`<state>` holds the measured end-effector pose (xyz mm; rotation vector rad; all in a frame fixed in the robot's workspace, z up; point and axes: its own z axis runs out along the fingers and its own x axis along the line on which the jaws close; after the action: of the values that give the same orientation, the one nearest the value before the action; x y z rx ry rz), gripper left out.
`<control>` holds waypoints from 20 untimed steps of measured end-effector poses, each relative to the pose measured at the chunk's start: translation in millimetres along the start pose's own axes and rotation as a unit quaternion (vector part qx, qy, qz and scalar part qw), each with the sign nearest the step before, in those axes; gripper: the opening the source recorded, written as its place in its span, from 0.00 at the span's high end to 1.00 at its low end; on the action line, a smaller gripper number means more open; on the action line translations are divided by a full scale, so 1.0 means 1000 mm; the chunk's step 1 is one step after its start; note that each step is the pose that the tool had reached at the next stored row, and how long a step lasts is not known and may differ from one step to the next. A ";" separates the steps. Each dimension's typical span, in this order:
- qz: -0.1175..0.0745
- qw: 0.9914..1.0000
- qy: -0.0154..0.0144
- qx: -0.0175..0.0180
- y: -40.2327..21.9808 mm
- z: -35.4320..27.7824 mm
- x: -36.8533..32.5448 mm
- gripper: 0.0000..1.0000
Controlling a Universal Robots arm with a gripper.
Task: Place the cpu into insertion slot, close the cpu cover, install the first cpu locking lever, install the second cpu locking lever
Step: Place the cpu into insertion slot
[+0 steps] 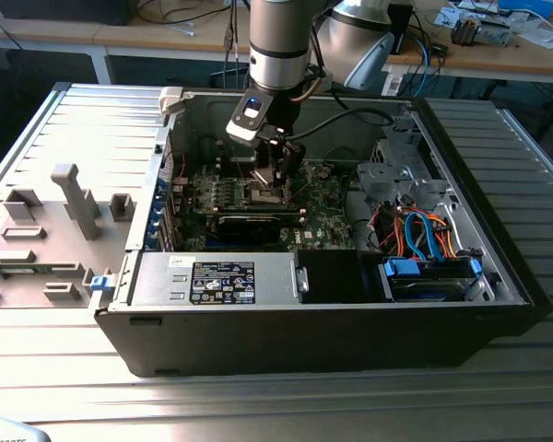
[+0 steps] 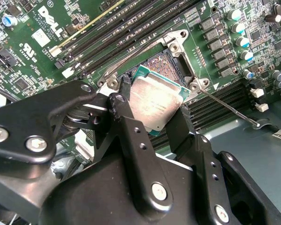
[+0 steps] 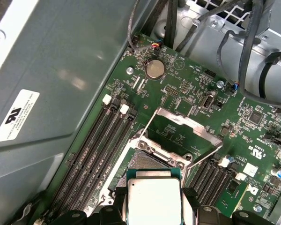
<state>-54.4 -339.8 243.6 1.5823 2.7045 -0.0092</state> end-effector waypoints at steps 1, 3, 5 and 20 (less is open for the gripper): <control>0.000 1.000 0.000 0.000 0.0000 0.0000 0.0000 0.45; 0.001 1.000 0.000 0.000 0.0000 0.0000 0.0000 0.45; 0.001 1.000 0.000 0.000 0.0000 0.0000 0.0000 0.45; 0.007 1.000 0.000 0.000 0.0000 0.0001 0.0000 0.45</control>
<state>-54.4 -339.8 243.5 1.6000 2.6941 -0.0093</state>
